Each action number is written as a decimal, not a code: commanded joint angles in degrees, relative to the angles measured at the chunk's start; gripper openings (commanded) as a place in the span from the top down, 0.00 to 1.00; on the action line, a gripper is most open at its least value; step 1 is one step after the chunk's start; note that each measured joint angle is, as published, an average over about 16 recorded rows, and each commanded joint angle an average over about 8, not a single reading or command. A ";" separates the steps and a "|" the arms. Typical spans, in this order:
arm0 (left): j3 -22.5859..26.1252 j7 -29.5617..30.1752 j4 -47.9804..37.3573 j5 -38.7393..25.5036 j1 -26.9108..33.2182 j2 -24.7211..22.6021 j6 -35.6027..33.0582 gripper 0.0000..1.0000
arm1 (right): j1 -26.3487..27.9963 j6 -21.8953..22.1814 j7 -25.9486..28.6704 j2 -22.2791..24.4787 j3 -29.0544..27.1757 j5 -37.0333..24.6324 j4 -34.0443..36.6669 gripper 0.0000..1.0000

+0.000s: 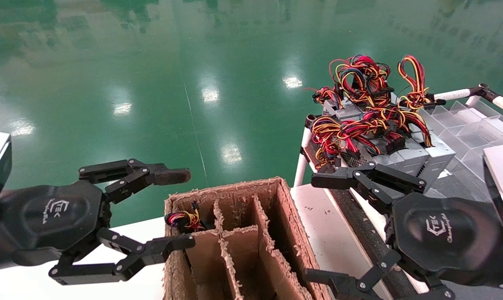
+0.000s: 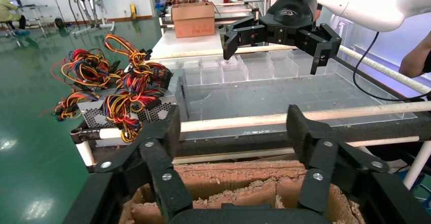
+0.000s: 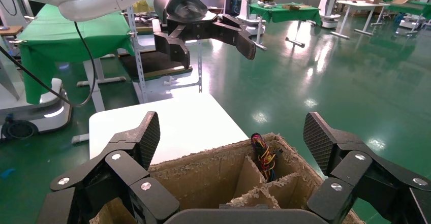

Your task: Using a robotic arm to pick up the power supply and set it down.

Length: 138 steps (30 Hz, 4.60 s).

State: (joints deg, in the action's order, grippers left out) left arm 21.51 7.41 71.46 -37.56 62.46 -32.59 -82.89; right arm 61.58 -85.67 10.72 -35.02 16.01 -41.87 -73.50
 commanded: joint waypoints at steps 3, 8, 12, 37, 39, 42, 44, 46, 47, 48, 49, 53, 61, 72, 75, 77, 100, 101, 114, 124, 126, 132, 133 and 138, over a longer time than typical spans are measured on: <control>0.00 0.00 0.00 0.00 0.00 0.00 0.00 1.00 | 0.00 0.00 0.00 0.00 0.00 0.00 0.00 0.00; 0.00 0.00 0.00 0.00 0.00 0.00 0.00 1.00 | 0.00 0.00 0.00 0.00 0.00 0.00 0.00 0.00; 0.00 0.00 0.00 0.00 0.00 0.00 0.00 1.00 | 0.00 0.00 0.00 0.00 0.00 0.00 0.00 0.00; 0.00 0.00 0.00 0.00 0.00 0.00 0.00 0.46 | 1.09 2.58 -0.09 -2.66 1.83 -3.69 -0.01 0.00; 0.00 0.00 -0.01 0.00 -0.01 0.00 0.00 0.21 | 1.88 3.31 -0.16 -3.54 2.52 -5.31 -0.14 0.00; 0.00 0.00 -0.02 0.00 -0.01 0.01 0.01 0.00 | 2.88 3.77 -0.12 -4.17 3.16 -6.90 -0.30 0.00; 0.00 0.00 -0.02 0.00 -0.02 0.01 0.02 0.00 | 3.10 3.85 -0.11 -4.25 3.26 -7.19 -0.33 0.00; 0.00 0.00 -0.02 0.00 -0.02 0.01 0.02 0.00 | 3.26 3.92 -0.07 -4.34 3.39 -7.46 -0.18 0.00; 0.00 0.00 -0.02 0.00 -0.02 0.01 0.02 0.00 | 3.16 3.97 0.01 -4.46 3.49 -7.49 -0.05 0.00; 0.00 0.00 -0.02 0.00 -0.02 0.01 0.02 0.00 | 3.03 4.10 0.13 -4.71 3.69 -7.64 0.12 0.00; 0.00 0.00 -0.02 0.00 -0.02 0.01 0.02 0.00 | 2.93 4.37 0.24 -5.16 3.98 -7.92 0.31 0.00; 0.00 0.00 -0.02 0.00 -0.02 0.01 0.02 0.00 | 2.75 6.13 0.47 -8.50 5.86 -10.04 1.33 0.00; -0.01 0.00 -0.04 0.04 -0.02 0.01 0.04 0.00 | 3.42 8.45 0.28 -13.37 8.23 -12.95 3.34 0.00; -0.02 0.00 -0.05 0.09 -0.04 0.01 0.05 0.00 | 3.36 9.49 1.21 -15.45 9.36 -13.89 4.75 0.00; -0.02 -0.01 -0.06 0.09 -0.04 0.01 0.06 0.00 | 3.43 9.95 1.30 -16.15 9.82 -14.48 5.03 0.00; -0.02 -0.01 -0.06 0.09 -0.04 0.01 0.06 0.00 | 3.52 10.52 1.12 -16.50 10.19 -15.37 4.89 0.00; -0.02 -0.01 -0.08 0.10 -0.05 0.02 0.08 0.00 | 10.71 15.42 0.56 -33.74 18.52 -26.05 22.29 0.00; -0.02 -0.01 -0.08 0.10 -0.05 0.02 0.08 0.00 | 11.45 15.36 0.28 -34.73 18.85 -26.38 24.18 0.00; -0.02 -0.01 -0.08 0.10 -0.05 0.02 0.08 0.00 | 16.68 17.94 -8.08 -42.42 21.24 -27.78 38.02 0.85; -0.02 -0.01 -0.08 0.10 -0.05 0.02 0.08 0.00 | 16.68 19.12 -10.07 -42.58 24.70 -23.77 39.76 1.00; -0.02 -0.01 -0.08 0.10 -0.05 0.02 0.08 0.00 | 16.56 19.23 -10.44 -42.56 25.27 -22.94 39.99 1.00; -0.02 -0.01 -0.08 0.10 -0.05 0.02 0.08 0.00 | 16.49 19.45 -11.30 -42.51 26.98 -20.75 40.59 1.00; -0.02 -0.01 -0.08 0.10 -0.05 0.02 0.08 0.00 | 16.52 19.53 -11.43 -42.50 27.26 -20.43 40.68 1.00; -0.02 -0.01 -0.08 0.10 -0.05 0.02 0.08 0.00 | 16.57 20.31 -12.18 -42.48 28.57 -19.09 41.15 1.00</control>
State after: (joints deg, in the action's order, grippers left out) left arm 21.50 7.40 71.38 -37.45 62.42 -32.57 -82.80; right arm 78.11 -65.04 -1.68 -77.49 44.55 -61.09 -32.49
